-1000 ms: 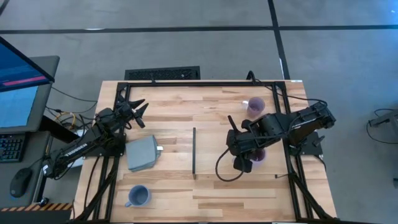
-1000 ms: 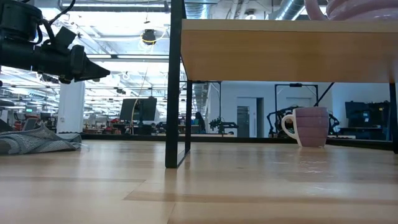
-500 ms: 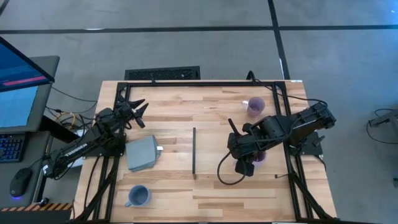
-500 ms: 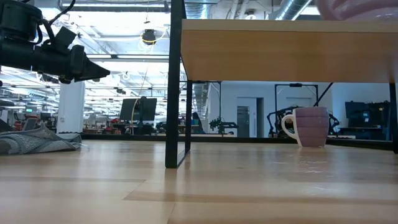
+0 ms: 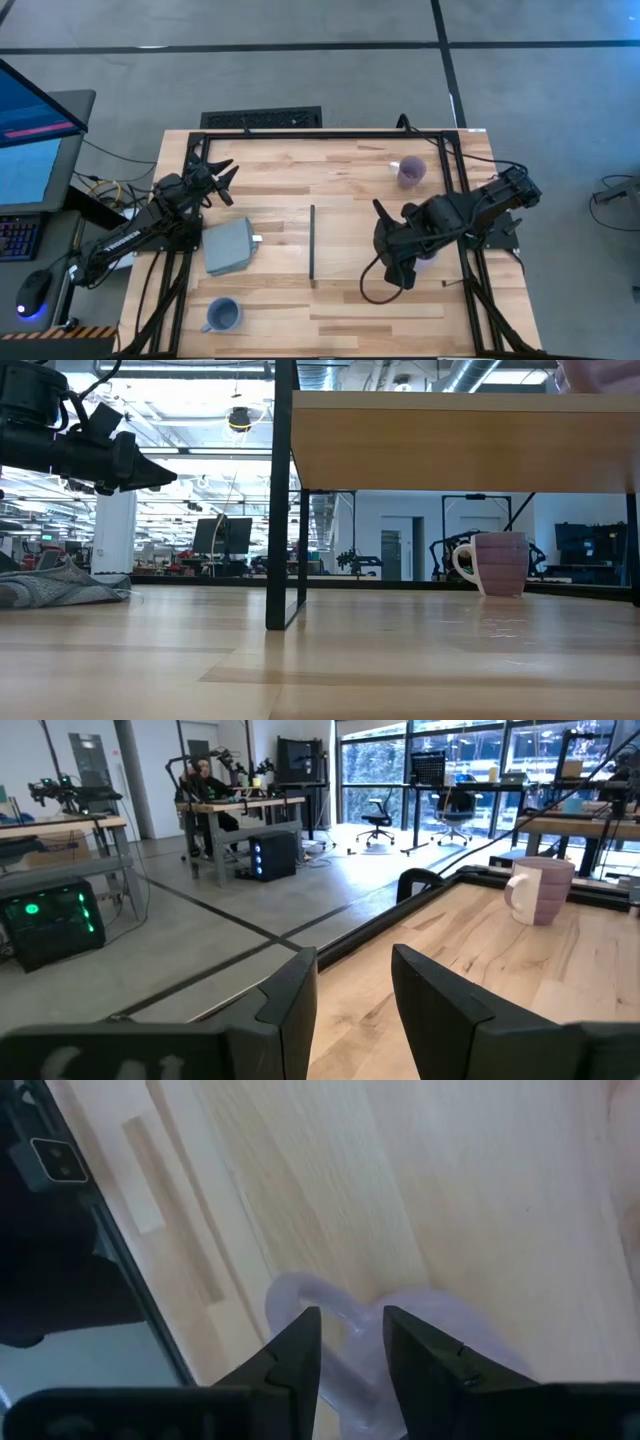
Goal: Stack small to large cups/mugs on shelf
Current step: Put the purple mug on the shelf
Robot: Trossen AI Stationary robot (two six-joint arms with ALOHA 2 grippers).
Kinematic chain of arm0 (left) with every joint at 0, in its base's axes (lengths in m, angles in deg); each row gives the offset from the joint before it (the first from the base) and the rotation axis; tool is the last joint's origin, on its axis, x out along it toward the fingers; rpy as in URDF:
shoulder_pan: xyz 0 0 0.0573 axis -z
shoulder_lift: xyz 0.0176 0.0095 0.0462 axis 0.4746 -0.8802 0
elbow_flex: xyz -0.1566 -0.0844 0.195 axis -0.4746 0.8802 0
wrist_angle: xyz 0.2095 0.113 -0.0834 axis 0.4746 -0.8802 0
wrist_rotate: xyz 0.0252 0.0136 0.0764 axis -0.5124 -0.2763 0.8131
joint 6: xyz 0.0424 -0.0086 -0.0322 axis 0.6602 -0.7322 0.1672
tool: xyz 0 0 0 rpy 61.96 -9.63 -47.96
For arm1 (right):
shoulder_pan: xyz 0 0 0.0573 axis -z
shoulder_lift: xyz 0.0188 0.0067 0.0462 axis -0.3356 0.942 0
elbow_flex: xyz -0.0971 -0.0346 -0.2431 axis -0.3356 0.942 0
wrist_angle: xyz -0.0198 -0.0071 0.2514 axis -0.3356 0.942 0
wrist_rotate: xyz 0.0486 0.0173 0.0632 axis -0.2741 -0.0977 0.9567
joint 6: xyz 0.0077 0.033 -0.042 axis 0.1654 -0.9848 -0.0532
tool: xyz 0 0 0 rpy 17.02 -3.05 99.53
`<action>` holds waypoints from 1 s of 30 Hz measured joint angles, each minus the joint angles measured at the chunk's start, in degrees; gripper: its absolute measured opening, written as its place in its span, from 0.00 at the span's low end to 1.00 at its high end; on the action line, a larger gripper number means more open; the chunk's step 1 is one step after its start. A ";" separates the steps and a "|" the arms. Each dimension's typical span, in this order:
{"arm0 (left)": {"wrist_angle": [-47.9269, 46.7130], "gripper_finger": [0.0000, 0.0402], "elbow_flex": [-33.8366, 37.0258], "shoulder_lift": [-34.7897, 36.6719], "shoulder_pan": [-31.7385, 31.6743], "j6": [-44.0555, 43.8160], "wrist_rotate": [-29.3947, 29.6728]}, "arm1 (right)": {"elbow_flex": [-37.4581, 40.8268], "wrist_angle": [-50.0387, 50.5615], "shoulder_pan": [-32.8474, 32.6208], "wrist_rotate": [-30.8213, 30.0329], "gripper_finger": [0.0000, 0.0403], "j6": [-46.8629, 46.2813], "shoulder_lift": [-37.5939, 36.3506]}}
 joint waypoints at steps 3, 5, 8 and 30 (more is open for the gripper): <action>0.00 0.30 0.00 0.01 -0.01 -0.04 0.00 | 0.00 -0.01 -0.40 -0.38 0.33 0.45 0.00; 0.00 0.30 0.01 0.00 0.00 -0.04 0.00 | 0.00 -0.19 -0.77 -0.66 0.33 1.33 0.00; 0.00 0.30 0.00 -0.01 -0.01 -0.06 0.00 | 0.00 -1.31 -1.13 -0.84 0.33 1.50 0.00; 0.00 0.30 0.01 -0.01 -0.01 -0.61 0.00 | 0.00 -2.13 -1.44 -0.67 0.33 -6.88 0.00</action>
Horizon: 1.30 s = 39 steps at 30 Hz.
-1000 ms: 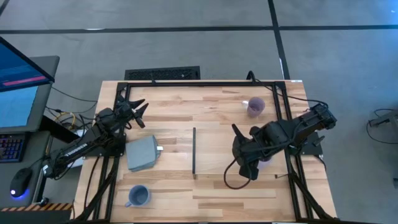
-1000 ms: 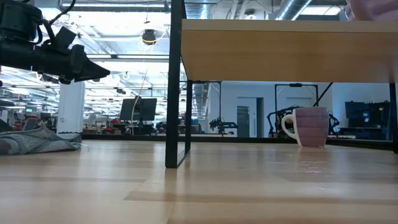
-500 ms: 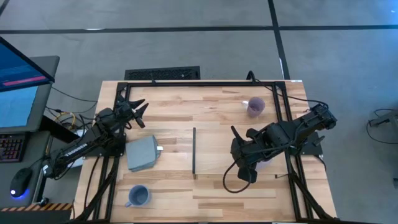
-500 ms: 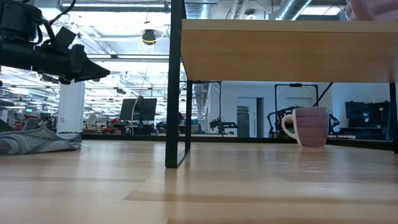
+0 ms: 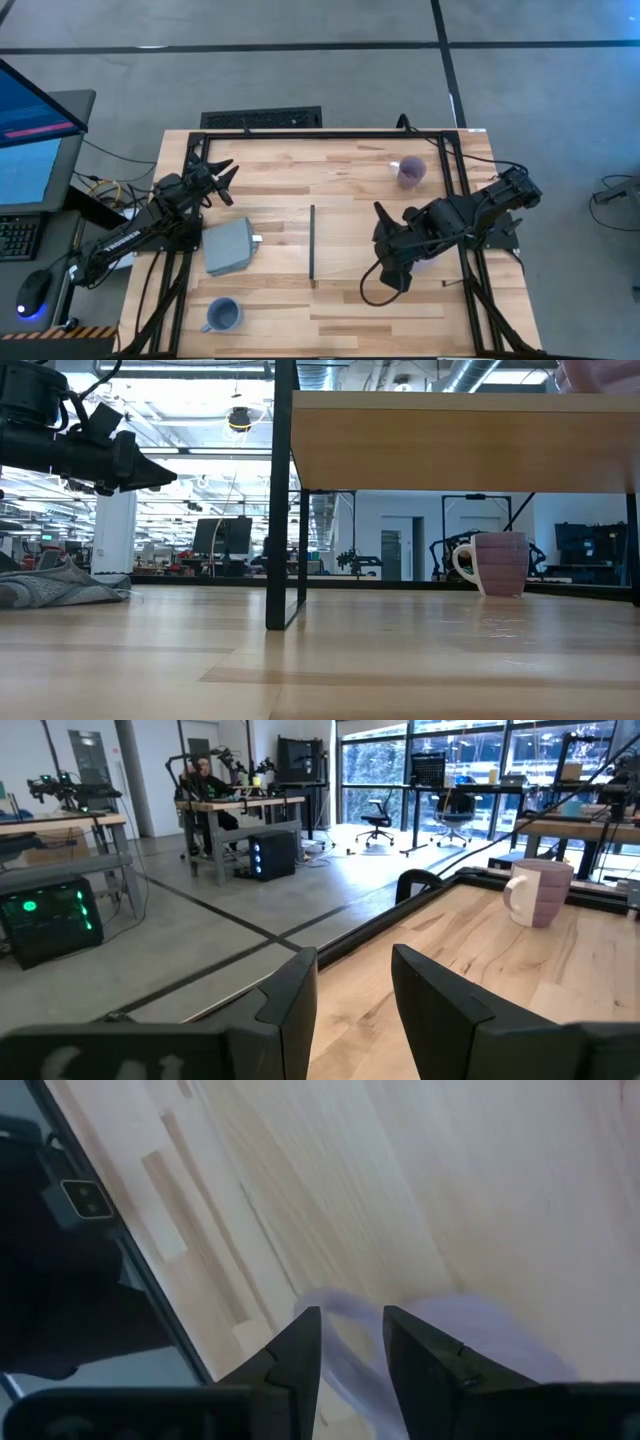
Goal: Stack small to large cups/mugs on shelf
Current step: Put the purple mug on the shelf
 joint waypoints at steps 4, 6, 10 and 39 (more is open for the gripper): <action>0.00 0.30 -0.01 0.00 0.00 0.01 0.00 | 0.00 0.09 -0.68 0.33 0.33 -0.65 0.00; 0.00 0.30 -0.01 0.00 0.02 0.03 0.00 | 0.00 0.09 -1.02 0.43 0.33 -0.68 0.00; 0.00 0.30 -0.01 0.00 0.02 0.03 0.00 | 0.00 0.04 -1.96 1.84 0.33 -1.55 0.00; 0.00 0.30 0.01 0.01 0.00 -0.06 0.00 | 0.00 2.06 -5.75 3.05 0.33 -9.66 0.00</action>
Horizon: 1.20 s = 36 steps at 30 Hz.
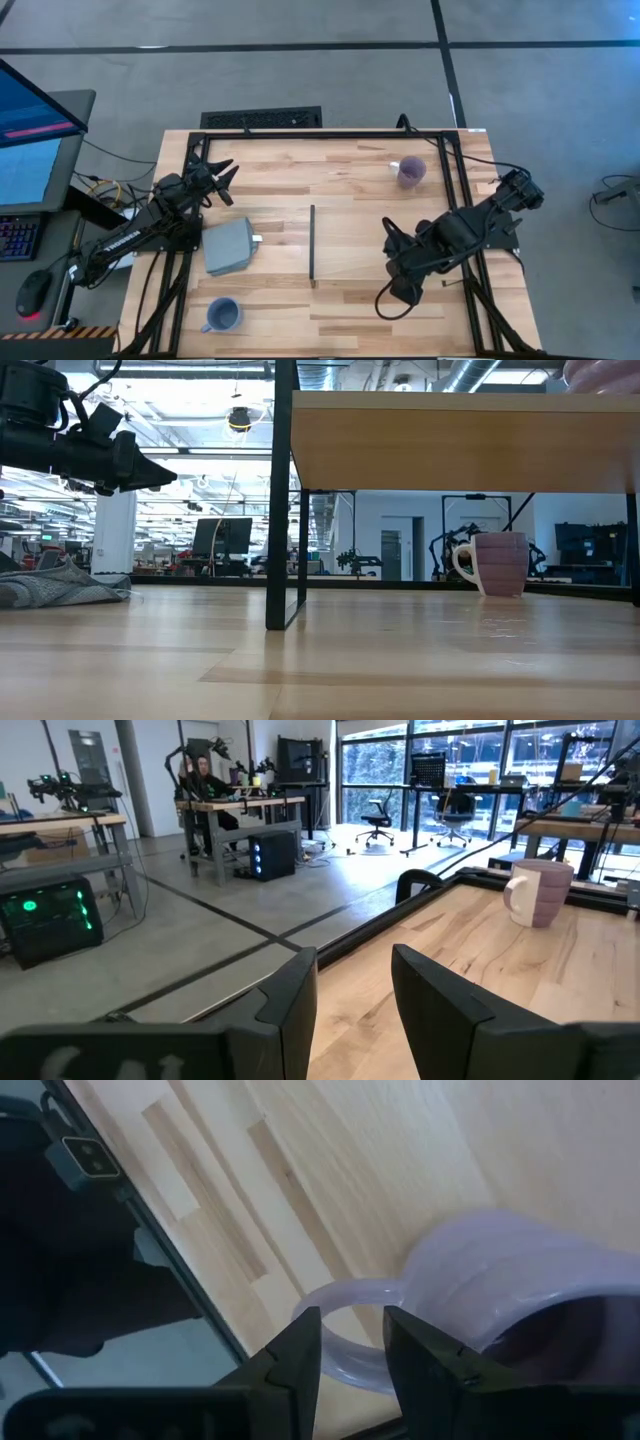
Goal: Stack small to large cups/mugs on shelf
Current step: Put the purple mug on the shelf
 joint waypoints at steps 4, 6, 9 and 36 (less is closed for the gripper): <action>0.00 0.30 0.00 0.00 0.02 -0.02 0.00 | 0.00 0.00 -0.68 0.06 0.33 -1.87 0.00; 0.00 0.30 -0.02 0.00 0.00 -0.02 0.00 | 0.00 0.00 -1.08 0.06 0.33 -2.66 0.00; 0.00 0.30 -0.01 0.00 0.01 -0.04 0.00 | 0.00 0.00 -1.50 0.08 0.33 -4.11 0.00; 0.02 0.30 -0.02 0.01 0.01 -0.07 0.00 | 0.00 0.00 -2.52 0.06 0.33 0.26 -0.13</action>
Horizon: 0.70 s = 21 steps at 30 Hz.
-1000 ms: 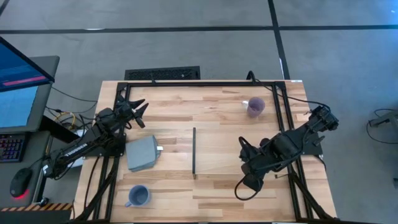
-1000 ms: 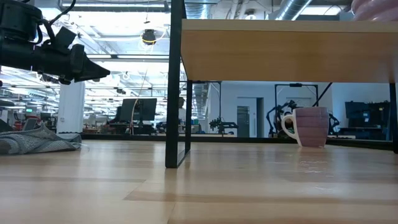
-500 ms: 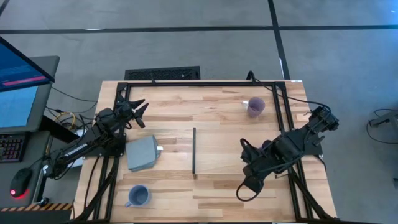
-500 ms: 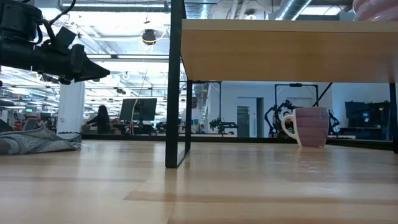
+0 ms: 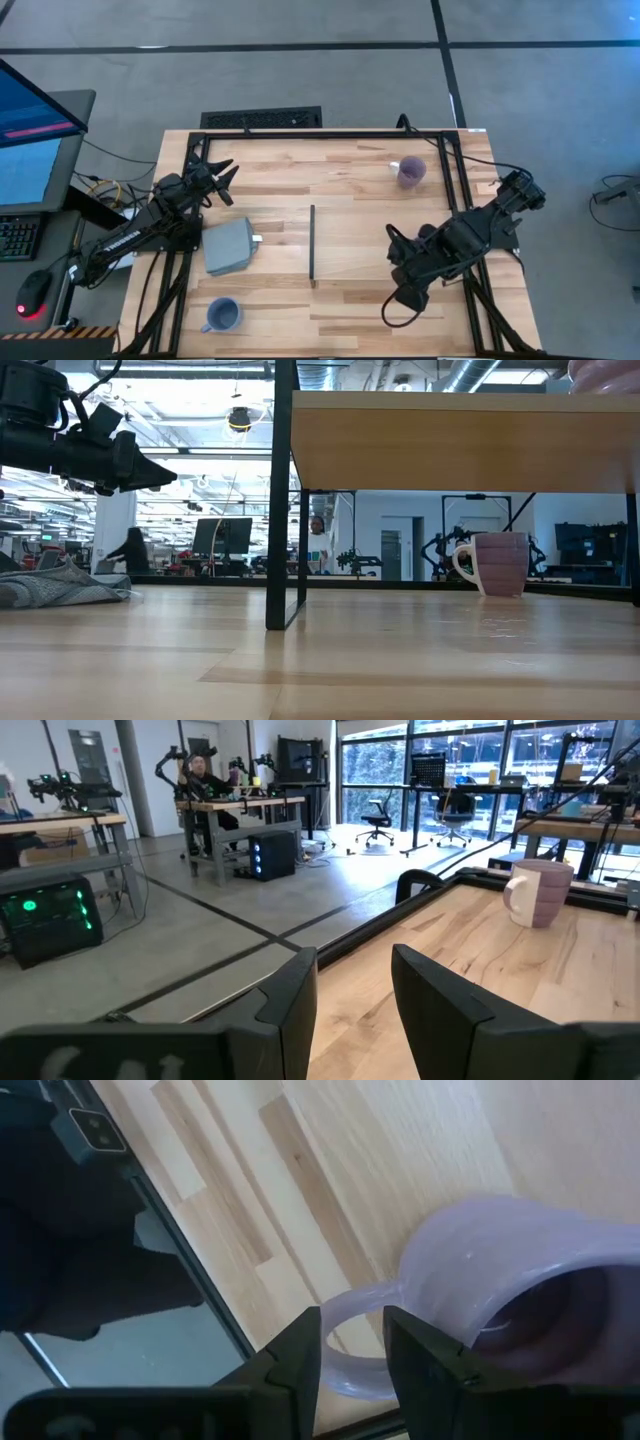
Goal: Stack small to large cups/mugs on shelf
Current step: Put the purple mug on the shelf
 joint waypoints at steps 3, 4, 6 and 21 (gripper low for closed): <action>0.00 0.30 0.01 -0.01 0.00 0.00 0.00 | 0.00 0.00 -0.02 0.02 0.33 0.70 -0.02; -0.02 0.30 0.00 0.00 -0.01 0.00 0.00 | 0.00 0.00 -0.02 0.02 0.33 1.34 -0.02; -0.02 0.30 0.00 -0.02 -0.01 0.00 0.00 | 0.00 0.00 -0.02 0.00 0.33 2.04 -0.02; 0.00 0.30 0.00 0.00 -0.01 0.00 0.02 | -0.74 0.13 0.56 -17.52 0.33 13.48 -1.83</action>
